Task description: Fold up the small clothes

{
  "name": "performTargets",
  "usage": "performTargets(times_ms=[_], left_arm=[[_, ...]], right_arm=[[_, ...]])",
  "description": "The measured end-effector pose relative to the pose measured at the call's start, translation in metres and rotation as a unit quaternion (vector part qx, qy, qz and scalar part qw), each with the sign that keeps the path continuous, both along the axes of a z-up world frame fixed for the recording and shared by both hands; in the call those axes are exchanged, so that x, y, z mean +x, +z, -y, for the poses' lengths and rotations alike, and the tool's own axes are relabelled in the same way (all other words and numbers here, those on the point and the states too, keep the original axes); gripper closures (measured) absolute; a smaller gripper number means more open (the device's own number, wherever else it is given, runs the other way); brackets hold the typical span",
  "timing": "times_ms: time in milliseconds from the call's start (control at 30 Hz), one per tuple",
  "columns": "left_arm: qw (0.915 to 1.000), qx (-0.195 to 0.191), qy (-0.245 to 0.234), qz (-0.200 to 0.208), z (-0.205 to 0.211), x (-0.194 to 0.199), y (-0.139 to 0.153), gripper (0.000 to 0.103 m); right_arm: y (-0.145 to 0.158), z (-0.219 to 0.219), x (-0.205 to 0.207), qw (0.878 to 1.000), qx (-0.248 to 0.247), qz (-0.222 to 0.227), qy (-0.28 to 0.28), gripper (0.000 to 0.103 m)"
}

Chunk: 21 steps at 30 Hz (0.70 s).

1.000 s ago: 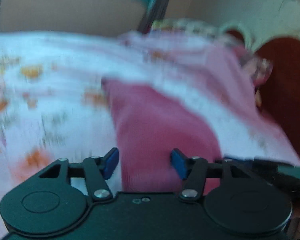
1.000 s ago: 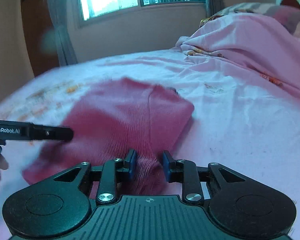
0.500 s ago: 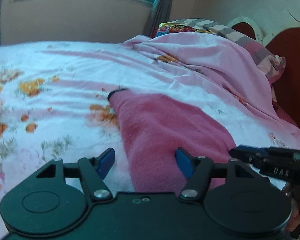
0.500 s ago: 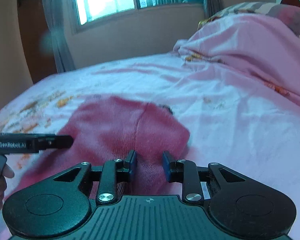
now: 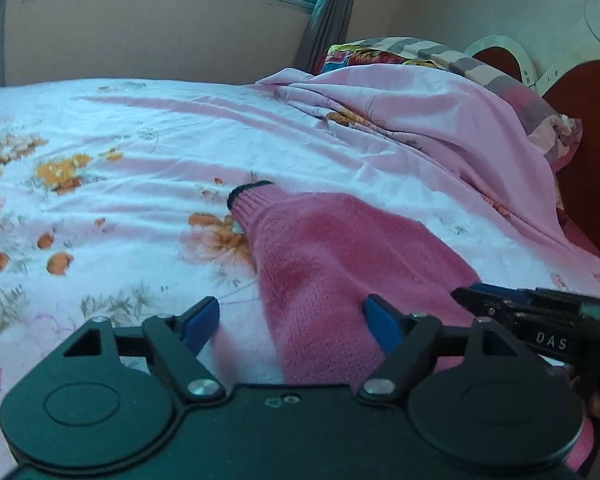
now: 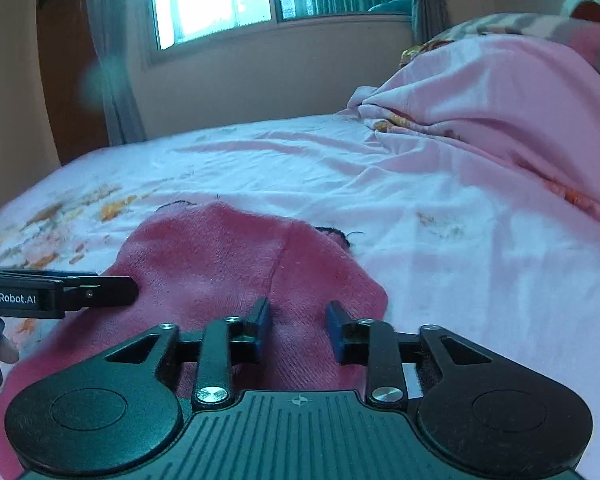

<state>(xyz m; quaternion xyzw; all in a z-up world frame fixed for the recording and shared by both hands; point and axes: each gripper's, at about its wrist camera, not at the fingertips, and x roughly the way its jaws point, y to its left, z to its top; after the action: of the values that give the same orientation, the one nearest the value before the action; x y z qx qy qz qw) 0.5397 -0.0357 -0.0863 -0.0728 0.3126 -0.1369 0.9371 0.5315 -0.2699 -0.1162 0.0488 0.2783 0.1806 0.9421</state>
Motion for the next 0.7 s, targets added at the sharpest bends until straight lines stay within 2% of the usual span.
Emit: performTargets(times_ms=[67, 267, 367, 433, 600, 633, 667, 700], left_arm=[[1.0000, 0.008, -0.002, 0.005, 0.001, -0.001, 0.002, 0.025], [0.9997, 0.017, -0.002, 0.019, 0.000, 0.006, 0.011, 0.025], [0.9996, 0.027, -0.001, 0.013, -0.005, 0.026, 0.010, 0.024], [0.9994, 0.033, 0.004, 0.013, -0.011, 0.039, 0.013, 0.023], [0.9996, 0.003, 0.028, -0.001, -0.021, 0.070, 0.009, 0.021], [0.9994, 0.019, 0.028, -0.009, -0.018, 0.075, 0.003, 0.013], [0.9985, 0.037, 0.035, -0.018, -0.015, 0.079, -0.007, 0.008], [0.9984, 0.036, 0.039, -0.019, -0.015, 0.079, -0.011, 0.006]], right_arm=[[0.002, 0.004, -0.001, 1.000, 0.011, -0.001, -0.002, 0.070], [0.014, 0.000, -0.004, 1.000, -0.009, 0.027, 0.009, 0.070], [0.016, -0.007, 0.010, 0.998, -0.057, 0.026, -0.001, 0.070], [0.013, -0.006, 0.027, 0.996, -0.084, 0.000, -0.021, 0.070], [0.028, 0.006, 0.036, 1.000, -0.014, 0.025, -0.004, 0.070], [0.025, 0.005, 0.039, 1.000, -0.010, 0.022, 0.003, 0.070], [0.014, 0.001, 0.049, 0.999, -0.037, -0.005, -0.003, 0.070], [-0.003, -0.003, 0.060, 0.996, -0.071, -0.049, -0.012, 0.069]])
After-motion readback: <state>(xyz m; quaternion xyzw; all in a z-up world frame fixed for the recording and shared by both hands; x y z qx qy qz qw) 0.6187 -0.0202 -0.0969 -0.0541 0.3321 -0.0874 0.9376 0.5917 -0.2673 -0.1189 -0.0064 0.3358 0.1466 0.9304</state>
